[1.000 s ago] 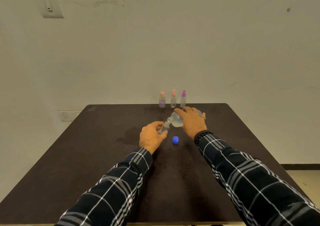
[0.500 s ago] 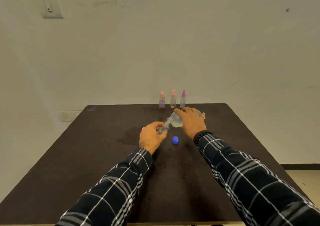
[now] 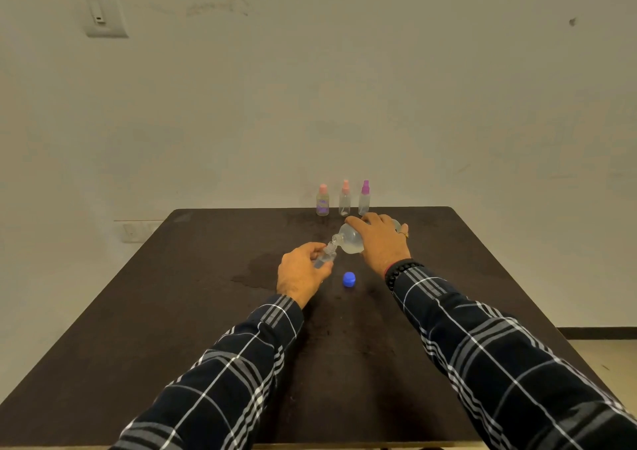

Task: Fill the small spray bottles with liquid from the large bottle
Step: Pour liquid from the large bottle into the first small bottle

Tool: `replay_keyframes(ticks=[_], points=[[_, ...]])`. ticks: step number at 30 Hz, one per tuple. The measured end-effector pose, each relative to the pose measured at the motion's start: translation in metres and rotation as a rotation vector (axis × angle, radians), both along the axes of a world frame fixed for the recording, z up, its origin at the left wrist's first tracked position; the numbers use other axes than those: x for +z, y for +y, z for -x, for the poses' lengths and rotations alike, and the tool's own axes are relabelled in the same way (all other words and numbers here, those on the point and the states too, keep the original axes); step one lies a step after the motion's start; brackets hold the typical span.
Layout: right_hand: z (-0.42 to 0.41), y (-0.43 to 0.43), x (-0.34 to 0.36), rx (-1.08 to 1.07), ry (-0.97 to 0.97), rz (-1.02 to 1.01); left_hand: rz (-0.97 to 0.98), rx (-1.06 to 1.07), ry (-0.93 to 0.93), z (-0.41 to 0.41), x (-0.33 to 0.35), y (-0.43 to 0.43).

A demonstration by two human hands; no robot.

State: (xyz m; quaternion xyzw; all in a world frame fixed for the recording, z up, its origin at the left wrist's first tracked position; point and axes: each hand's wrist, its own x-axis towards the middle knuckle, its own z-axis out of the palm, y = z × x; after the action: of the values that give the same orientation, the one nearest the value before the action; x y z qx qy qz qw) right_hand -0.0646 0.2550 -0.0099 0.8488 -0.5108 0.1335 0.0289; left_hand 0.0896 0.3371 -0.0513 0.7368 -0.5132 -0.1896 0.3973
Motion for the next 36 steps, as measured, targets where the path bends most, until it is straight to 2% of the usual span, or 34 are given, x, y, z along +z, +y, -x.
replay_keyframes(ticks=[36], points=[[0.0008,0.0025,0.0018,-0.006,0.02,-0.025,0.0,-0.001,-0.019,-0.0016,-0.0056,-0.0021]])
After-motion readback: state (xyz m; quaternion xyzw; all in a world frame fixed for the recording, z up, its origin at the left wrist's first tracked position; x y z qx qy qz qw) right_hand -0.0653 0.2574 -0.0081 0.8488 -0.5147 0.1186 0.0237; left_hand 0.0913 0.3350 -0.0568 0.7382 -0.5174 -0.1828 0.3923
